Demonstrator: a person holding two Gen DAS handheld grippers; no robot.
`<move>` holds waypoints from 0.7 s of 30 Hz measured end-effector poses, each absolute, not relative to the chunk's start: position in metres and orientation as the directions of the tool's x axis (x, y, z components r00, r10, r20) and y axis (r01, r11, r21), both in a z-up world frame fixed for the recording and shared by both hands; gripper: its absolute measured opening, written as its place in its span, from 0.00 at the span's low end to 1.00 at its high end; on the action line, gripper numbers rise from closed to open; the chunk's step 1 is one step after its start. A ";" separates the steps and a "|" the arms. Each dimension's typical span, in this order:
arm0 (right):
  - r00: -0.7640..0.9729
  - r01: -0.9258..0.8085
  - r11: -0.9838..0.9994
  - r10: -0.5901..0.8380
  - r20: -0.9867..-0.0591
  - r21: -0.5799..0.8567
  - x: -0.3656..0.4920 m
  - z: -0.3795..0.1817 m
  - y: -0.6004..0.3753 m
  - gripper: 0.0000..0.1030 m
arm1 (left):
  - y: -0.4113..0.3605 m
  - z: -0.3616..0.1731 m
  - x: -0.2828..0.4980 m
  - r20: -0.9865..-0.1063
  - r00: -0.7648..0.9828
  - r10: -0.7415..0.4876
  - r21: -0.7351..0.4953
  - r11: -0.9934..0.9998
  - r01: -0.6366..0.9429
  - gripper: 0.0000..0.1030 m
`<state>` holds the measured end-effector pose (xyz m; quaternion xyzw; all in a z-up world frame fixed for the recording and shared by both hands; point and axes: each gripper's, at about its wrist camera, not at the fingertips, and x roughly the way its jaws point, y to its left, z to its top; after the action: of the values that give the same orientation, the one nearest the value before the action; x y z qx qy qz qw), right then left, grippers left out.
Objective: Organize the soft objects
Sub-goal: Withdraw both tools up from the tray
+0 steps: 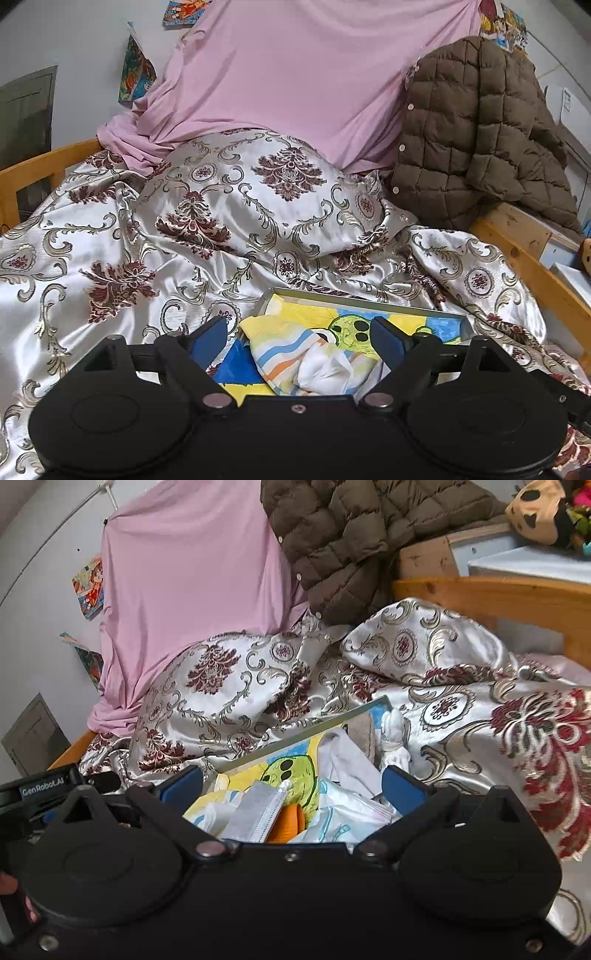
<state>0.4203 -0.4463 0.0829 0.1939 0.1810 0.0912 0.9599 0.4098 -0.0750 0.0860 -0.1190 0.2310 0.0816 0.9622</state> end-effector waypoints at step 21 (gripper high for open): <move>0.976 -0.084 0.958 0.135 -0.173 0.273 0.281 0.126 -0.423 0.99 | -0.057 0.109 0.287 -0.332 0.941 0.071 -0.135 0.983 -0.122 0.99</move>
<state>0.2805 -0.4235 0.1258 0.1331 0.0953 0.0555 0.9850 0.2872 -0.0575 0.1088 -0.0771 0.1653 0.0493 0.9820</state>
